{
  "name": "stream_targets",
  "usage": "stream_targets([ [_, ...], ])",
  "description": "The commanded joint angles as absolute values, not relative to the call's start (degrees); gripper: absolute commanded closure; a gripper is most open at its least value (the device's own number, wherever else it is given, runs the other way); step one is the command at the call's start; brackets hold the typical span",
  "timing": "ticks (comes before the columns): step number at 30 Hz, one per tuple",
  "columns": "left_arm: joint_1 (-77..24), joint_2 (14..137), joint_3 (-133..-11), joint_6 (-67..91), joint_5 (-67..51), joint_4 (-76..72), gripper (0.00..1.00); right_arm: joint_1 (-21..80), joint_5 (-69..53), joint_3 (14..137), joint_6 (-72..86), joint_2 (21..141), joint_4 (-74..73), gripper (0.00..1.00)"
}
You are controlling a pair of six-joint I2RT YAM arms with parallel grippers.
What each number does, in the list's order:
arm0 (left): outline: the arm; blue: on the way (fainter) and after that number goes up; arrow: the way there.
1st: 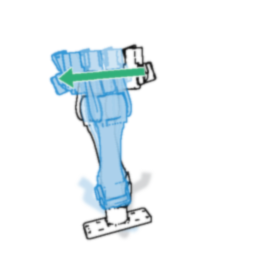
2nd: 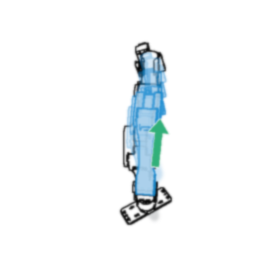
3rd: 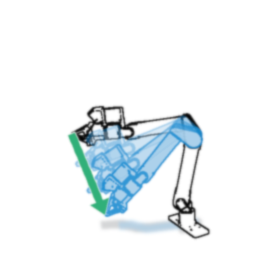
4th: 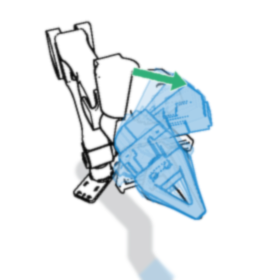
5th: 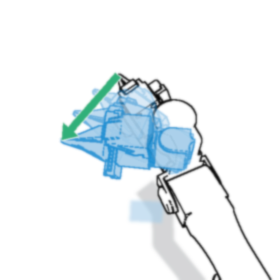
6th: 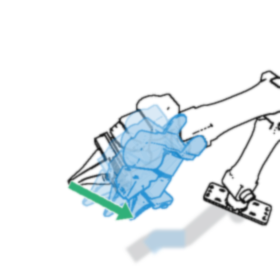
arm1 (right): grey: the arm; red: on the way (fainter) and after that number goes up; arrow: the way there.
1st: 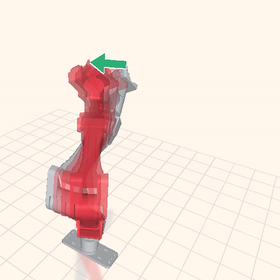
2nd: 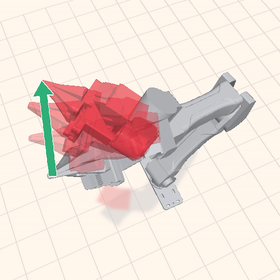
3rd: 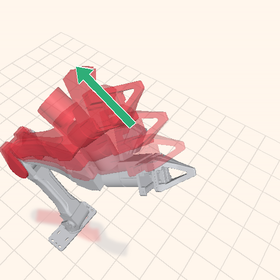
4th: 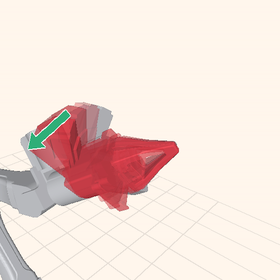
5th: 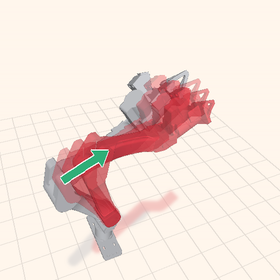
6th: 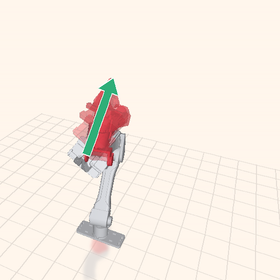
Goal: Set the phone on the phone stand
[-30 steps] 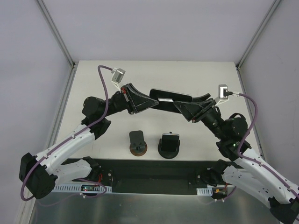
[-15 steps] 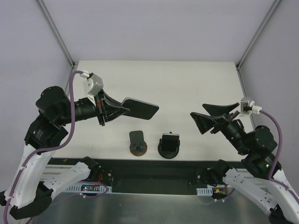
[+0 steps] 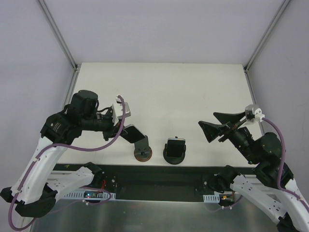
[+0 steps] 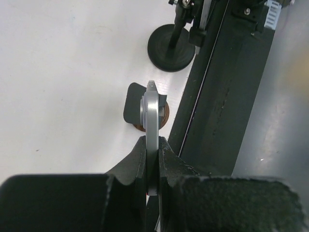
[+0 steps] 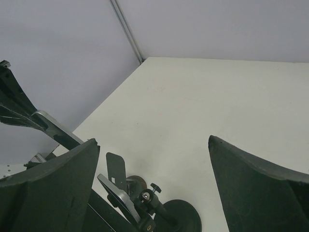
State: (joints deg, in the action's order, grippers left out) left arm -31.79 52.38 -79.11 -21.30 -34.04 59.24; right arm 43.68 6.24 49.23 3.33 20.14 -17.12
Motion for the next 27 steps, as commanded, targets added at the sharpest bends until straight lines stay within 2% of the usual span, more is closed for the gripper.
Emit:
stream_targets([
  [1, -32.0, 53.7, -78.0, -31.4, -36.9, 59.1, 1.00, 43.5, 6.9, 49.6, 2.3, 19.5, -16.5, 0.03],
  [6, -35.9, 61.3, -77.8, -31.6, -31.7, 60.7, 1.00, 43.6, 7.1, 49.0, 2.5, 19.2, -16.6, 0.03],
  [14, -37.2, 67.0, -78.6, -31.7, -30.2, 62.0, 1.00, 43.5, 7.6, 48.8, 2.6, 18.0, -16.8, 0.04],
  [27, -38.8, 72.9, -77.3, -30.5, -34.2, 61.6, 1.00, 43.5, 7.0, 48.9, 3.3, 18.7, -16.3, 0.03],
])
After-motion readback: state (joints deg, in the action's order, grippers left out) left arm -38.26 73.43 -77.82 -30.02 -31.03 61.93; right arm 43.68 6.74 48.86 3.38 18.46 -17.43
